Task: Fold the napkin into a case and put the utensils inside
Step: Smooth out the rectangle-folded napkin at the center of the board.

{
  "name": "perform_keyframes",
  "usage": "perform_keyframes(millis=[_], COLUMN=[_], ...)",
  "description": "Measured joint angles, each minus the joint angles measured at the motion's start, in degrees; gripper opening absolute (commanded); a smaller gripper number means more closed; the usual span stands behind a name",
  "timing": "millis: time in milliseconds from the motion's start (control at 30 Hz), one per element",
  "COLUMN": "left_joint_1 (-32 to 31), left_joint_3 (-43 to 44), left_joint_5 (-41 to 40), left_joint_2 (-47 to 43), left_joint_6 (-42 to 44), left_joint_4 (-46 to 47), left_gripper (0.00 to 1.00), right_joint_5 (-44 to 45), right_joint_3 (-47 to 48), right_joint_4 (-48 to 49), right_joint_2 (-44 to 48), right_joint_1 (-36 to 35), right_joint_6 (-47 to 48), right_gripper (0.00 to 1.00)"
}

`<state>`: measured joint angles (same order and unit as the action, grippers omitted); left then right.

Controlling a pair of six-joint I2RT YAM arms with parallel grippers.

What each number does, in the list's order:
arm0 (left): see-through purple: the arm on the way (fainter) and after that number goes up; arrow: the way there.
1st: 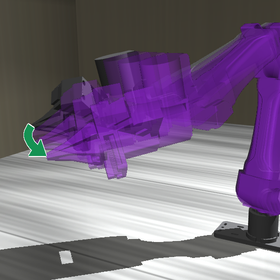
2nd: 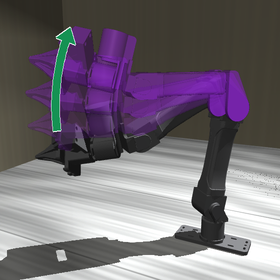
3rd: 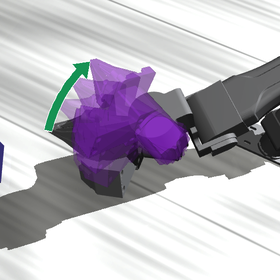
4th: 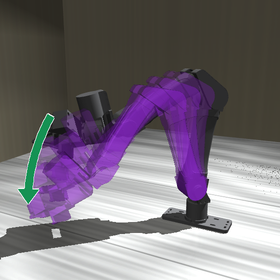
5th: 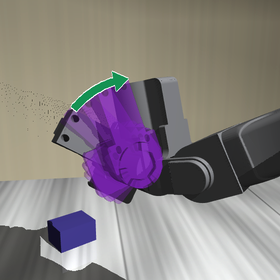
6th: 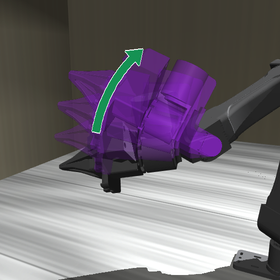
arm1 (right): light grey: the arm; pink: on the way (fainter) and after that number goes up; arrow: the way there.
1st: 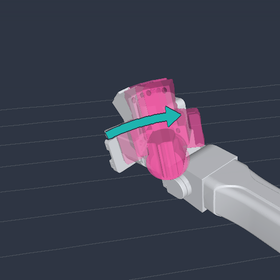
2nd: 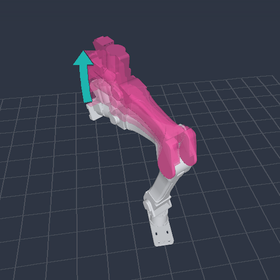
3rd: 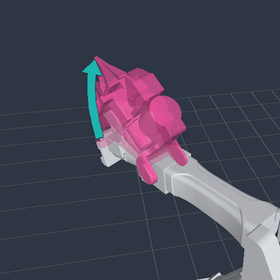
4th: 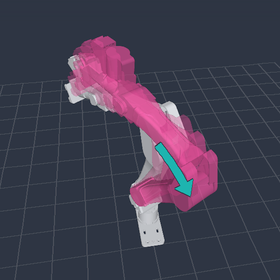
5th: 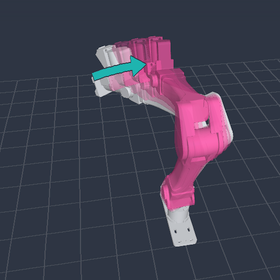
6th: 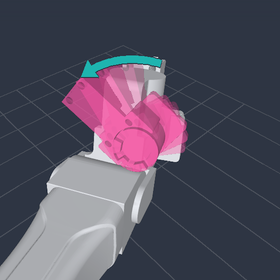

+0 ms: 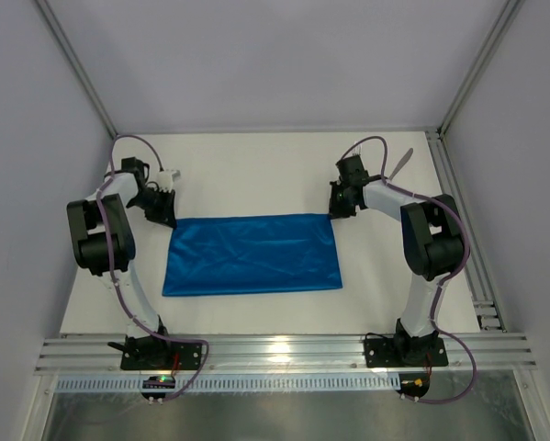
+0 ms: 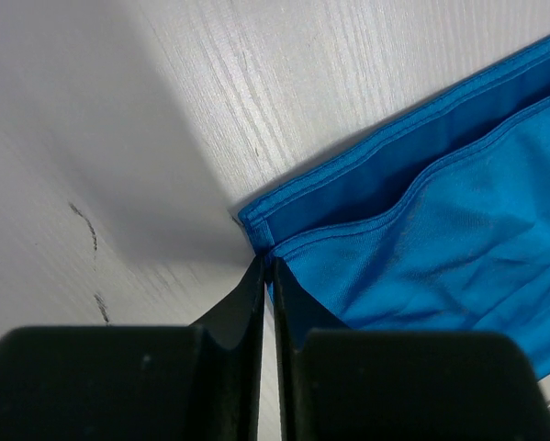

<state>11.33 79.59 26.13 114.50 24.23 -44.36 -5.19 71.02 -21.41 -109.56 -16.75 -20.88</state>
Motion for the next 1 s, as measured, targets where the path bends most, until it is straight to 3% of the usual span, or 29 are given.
perform_keyframes(millis=[67, 1000], left_joint_1=[0.00, -0.13], left_joint_3=[0.00, 0.00], left_joint_5=[0.04, 0.46], left_joint_2=[0.00, -4.74], left_joint_6=[0.07, -0.11], left_joint_4=[0.00, 0.09], left_gripper=[0.00, 0.00], right_joint_5=[-0.11, -0.50], right_joint_3=[0.00, -0.52], right_joint_4=[0.02, 1.64], right_joint_2=[0.00, 0.72], right_joint_1=[0.00, 0.00], right_joint_6=[0.00, -0.20], right_gripper=[0.04, 0.04])
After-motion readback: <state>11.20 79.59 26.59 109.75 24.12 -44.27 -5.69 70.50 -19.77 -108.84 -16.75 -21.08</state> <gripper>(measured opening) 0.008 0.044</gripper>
